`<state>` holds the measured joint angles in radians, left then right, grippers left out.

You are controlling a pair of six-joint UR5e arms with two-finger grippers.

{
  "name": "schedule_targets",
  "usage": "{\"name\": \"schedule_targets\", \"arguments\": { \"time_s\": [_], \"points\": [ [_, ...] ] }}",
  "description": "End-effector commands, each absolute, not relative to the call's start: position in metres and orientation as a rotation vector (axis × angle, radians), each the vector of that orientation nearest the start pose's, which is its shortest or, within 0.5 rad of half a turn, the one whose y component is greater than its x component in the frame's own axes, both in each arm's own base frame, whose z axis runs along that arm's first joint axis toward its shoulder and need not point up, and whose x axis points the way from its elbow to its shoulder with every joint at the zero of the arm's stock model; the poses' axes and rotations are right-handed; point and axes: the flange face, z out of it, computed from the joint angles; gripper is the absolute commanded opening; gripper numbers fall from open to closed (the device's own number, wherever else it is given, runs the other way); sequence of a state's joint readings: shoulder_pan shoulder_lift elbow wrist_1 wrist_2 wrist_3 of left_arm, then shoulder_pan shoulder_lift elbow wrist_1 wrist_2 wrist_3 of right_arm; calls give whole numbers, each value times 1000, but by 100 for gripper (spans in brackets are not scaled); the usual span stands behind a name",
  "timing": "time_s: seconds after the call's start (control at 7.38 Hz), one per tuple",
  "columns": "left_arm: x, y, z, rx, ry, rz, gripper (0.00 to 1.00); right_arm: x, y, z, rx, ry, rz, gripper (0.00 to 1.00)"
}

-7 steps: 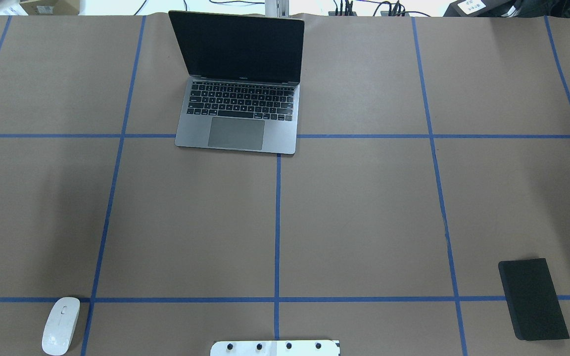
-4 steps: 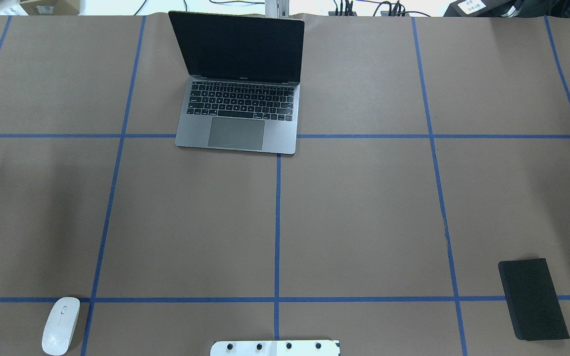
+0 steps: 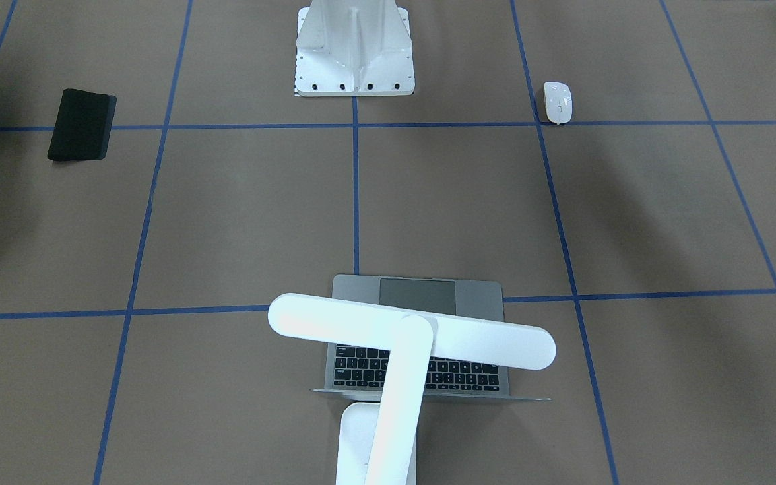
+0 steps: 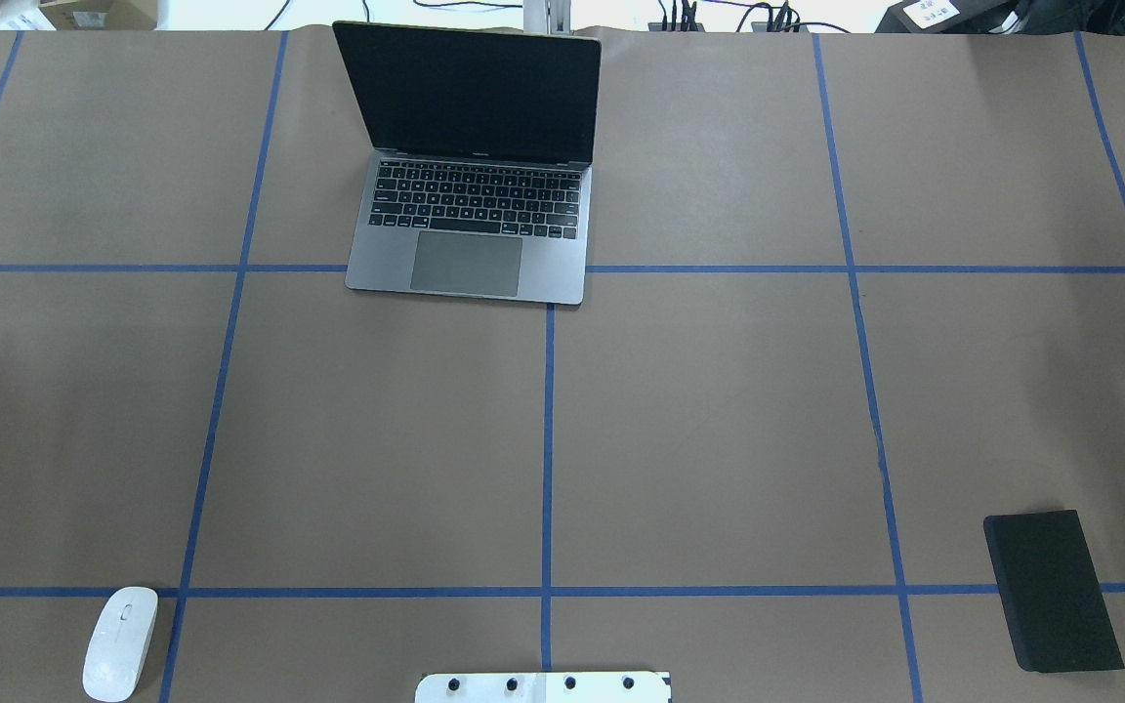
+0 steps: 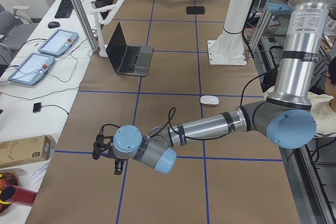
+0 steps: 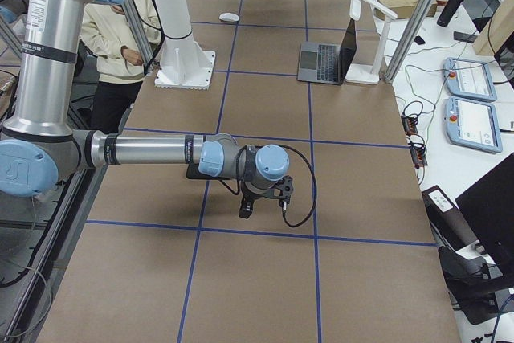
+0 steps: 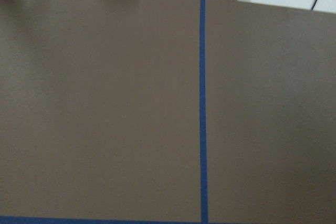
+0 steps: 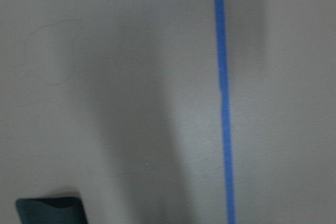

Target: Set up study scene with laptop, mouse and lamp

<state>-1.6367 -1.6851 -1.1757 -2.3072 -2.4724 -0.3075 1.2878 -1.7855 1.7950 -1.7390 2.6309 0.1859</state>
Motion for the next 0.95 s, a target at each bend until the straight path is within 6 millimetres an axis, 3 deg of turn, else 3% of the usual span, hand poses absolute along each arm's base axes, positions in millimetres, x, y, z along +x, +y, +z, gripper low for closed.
{"name": "schedule_targets", "arguments": {
  "time_s": [0.0, 0.41, 0.81],
  "points": [
    [-101, -518, 701, 331, 976, -127, 100, -136, -373, 623, -490, -1032, -142, 100],
    [-110, -505, 704, 360, 987, -82, 100, -202, -343, 603, -589, -941, -235, 100],
    [-116, -492, 712, 374, 983, -62, 100, -238, -316, 615, -597, -799, -359, 100]
  ]
}}
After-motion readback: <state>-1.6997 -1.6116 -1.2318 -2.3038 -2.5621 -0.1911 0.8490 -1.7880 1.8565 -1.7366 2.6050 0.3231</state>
